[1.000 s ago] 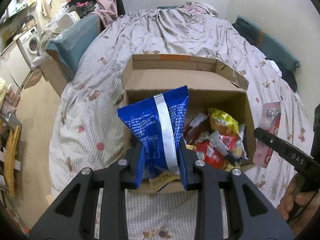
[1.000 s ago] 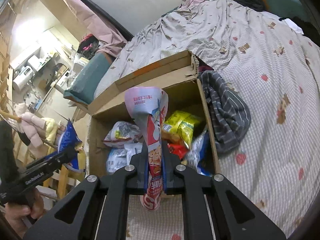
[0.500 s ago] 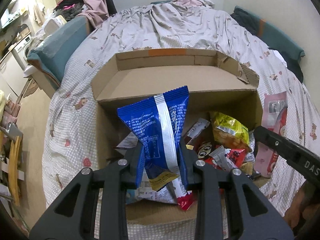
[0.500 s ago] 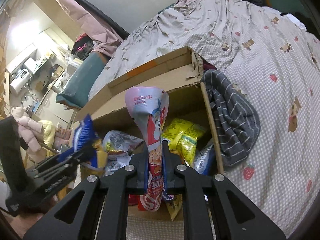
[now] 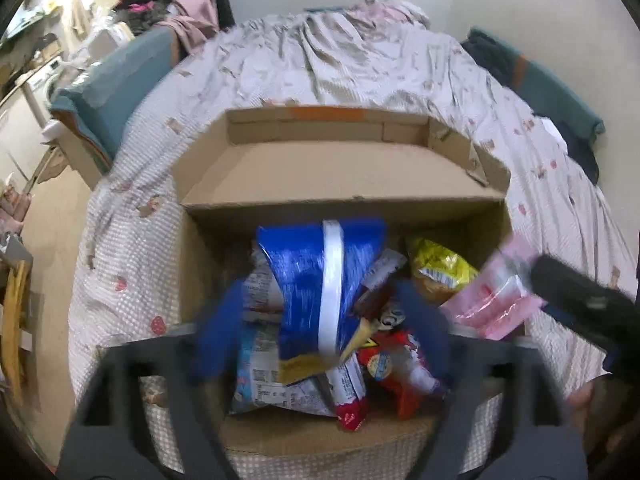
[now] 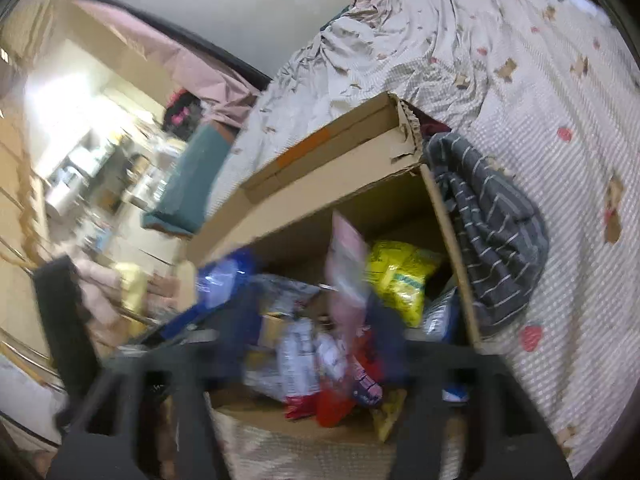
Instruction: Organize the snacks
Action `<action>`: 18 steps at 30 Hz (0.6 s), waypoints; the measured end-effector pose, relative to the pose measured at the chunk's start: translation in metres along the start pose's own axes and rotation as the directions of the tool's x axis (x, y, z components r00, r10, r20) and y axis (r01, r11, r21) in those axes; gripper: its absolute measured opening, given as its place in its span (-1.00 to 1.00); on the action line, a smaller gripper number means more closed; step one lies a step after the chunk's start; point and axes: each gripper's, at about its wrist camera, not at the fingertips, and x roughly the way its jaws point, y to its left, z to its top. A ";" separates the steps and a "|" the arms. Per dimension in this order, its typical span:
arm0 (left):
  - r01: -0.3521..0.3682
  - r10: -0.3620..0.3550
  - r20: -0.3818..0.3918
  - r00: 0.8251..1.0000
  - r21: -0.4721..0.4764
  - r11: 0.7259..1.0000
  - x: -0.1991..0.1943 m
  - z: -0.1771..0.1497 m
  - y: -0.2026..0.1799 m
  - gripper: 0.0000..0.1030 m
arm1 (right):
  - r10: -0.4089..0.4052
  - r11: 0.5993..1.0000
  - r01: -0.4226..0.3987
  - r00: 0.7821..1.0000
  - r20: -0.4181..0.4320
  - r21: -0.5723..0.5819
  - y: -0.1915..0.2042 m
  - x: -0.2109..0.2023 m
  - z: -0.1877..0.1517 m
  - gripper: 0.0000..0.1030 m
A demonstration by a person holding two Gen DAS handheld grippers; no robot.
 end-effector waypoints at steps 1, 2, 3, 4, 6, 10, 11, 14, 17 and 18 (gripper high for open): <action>-0.002 0.002 0.013 1.000 -0.002 1.000 -0.003 0.000 0.001 0.79 | 0.008 1.000 -0.008 1.000 0.006 0.013 -0.001 -0.003 0.000 0.95; -0.006 0.006 0.020 1.000 0.000 1.000 -0.006 0.000 0.002 0.80 | 0.007 1.000 -0.007 1.000 0.015 0.020 -0.002 -0.006 0.001 0.95; -0.012 0.012 0.023 1.000 0.002 1.000 -0.009 0.000 0.004 0.80 | 0.002 1.000 -0.002 1.000 0.021 0.020 -0.002 -0.008 0.002 0.97; -0.011 0.011 0.025 1.000 0.001 1.000 -0.011 -0.001 0.005 0.80 | -0.008 1.000 0.008 1.000 0.029 0.014 -0.001 -0.011 0.002 1.00; -0.009 0.010 0.040 0.999 -0.012 1.000 -0.020 -0.002 0.011 0.80 | -0.035 0.999 0.035 0.998 0.058 -0.012 0.005 -0.017 0.001 1.00; -0.007 0.009 0.083 0.997 -0.019 1.000 -0.039 -0.004 0.019 0.80 | -0.077 0.993 0.089 0.988 0.132 -0.084 0.022 -0.035 -0.006 1.00; -0.009 0.010 0.097 0.995 -0.017 1.000 -0.046 -0.005 0.021 0.82 | -0.087 0.990 0.101 0.986 0.142 -0.099 0.025 -0.039 -0.008 1.00; -0.006 0.008 0.136 0.991 -0.016 1.000 -0.065 -0.009 0.025 1.00 | -0.115 0.981 0.139 0.979 0.168 -0.137 0.036 -0.051 -0.016 1.00; -0.002 0.006 0.165 0.986 -0.023 1.000 -0.085 -0.017 0.031 1.00 | -0.124 0.976 0.151 0.977 0.172 -0.156 0.046 -0.063 -0.025 1.00; -0.002 0.006 0.171 0.985 -0.023 1.000 -0.090 -0.019 0.031 1.00 | -0.127 0.975 0.155 0.977 0.172 -0.160 0.049 -0.066 -0.029 1.00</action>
